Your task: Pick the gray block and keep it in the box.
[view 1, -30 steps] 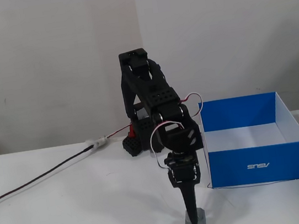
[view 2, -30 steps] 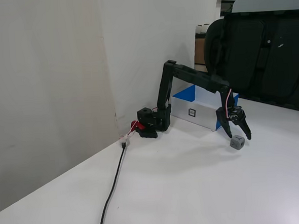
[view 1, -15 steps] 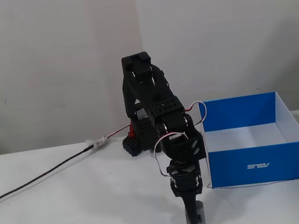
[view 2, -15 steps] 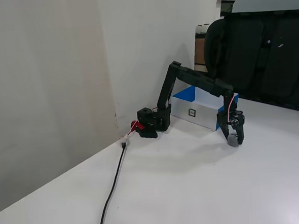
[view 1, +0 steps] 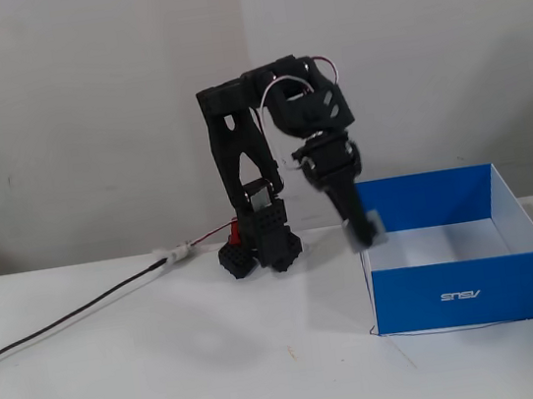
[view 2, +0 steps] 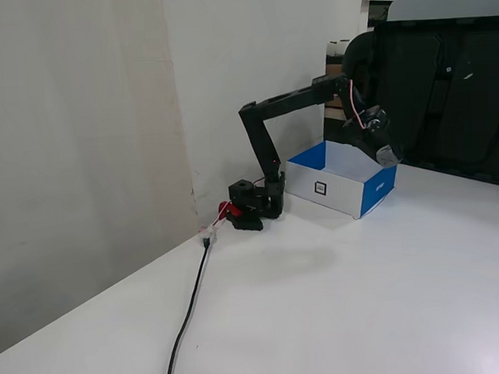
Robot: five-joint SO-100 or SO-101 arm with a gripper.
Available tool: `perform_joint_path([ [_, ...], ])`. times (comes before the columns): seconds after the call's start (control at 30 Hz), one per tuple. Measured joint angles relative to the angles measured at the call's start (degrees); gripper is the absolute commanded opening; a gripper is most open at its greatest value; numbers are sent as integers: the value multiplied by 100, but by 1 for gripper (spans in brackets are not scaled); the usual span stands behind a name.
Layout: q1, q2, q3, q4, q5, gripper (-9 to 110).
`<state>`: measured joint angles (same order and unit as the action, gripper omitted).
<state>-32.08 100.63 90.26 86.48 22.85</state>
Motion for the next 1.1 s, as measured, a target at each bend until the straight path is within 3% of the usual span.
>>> perform_joint_path([
  [0.47, -3568, 2127, 2610, -1503, -290, 0],
  [0.63, -4043, 2206, 3155, -1846, -404, 0],
  [0.67, -4096, 2206, 3234, -1872, -413, 4],
  [0.73, -4104, 2206, 3305, -1898, -413, 31],
  [0.87, -3990, 2268, 3524, -2092, -413, 33],
  [0.9, -3937, 2268, 3533, -2101, -413, 32],
  [1.03, -3524, 2558, 3533, -2030, -413, 2],
  [1.1, -3146, 2733, 3445, -1767, -413, 0],
])
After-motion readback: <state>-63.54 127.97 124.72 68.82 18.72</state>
